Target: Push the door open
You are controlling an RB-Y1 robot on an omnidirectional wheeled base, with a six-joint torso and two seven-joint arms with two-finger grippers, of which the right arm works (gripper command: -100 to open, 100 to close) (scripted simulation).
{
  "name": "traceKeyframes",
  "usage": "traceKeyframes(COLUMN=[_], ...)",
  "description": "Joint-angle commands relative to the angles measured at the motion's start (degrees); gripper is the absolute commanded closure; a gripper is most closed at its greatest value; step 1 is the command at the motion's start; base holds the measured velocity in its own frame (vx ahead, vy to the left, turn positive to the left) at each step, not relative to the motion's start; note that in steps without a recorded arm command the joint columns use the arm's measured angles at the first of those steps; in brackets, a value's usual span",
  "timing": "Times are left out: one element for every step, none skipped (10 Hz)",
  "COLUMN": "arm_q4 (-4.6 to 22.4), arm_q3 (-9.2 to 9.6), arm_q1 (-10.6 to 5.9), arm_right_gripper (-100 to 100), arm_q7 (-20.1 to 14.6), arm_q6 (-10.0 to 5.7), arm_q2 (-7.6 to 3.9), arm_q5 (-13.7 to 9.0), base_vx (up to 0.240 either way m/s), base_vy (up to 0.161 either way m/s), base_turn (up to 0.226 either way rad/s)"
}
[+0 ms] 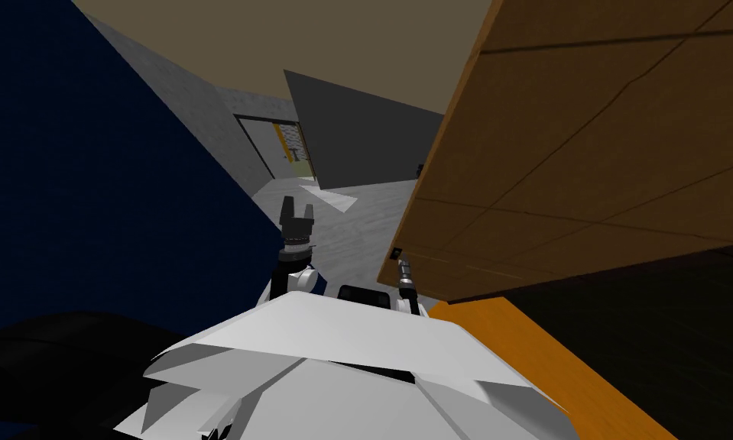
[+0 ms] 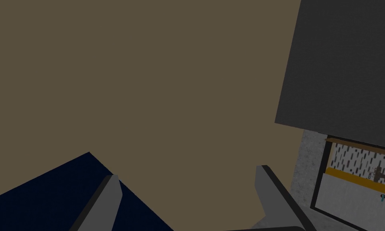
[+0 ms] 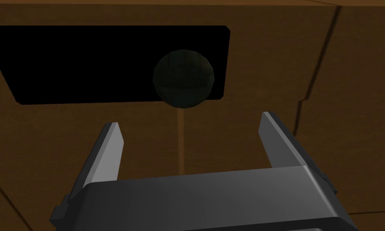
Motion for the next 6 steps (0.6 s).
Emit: traceKeyframes(arm_q4=[0.43, 0.62, 0.62, 0.62, 0.62, 0.62], arm_q3=[-0.23, -0.20, -0.20, -0.20, -0.20, -0.20], arm_q1=[-0.34, -0.40, -0.40, -0.40, -0.40, -0.40], arm_right_gripper=[-100, -100, 100, 100, 100, 100], arm_q7=[0.07, 0.05, 0.05, 0.05, 0.05, 0.05], arm_q6=[-0.20, -0.26, -0.26, -0.26, -0.26, -0.26], arm_q2=[1.19, 0.69, 0.69, 0.69, 0.69, 0.69], arm_q5=[-0.11, -0.09, -0.09, -0.09, -0.09, -0.09], base_vx=[0.185, 0.086, -0.017, -0.034, -0.023, -0.014], base_vy=[0.047, 0.027, -0.005, -0.011, -0.008, -0.003], base_turn=[0.027, 0.002, -0.010, 0.011, 0.012, 0.001])
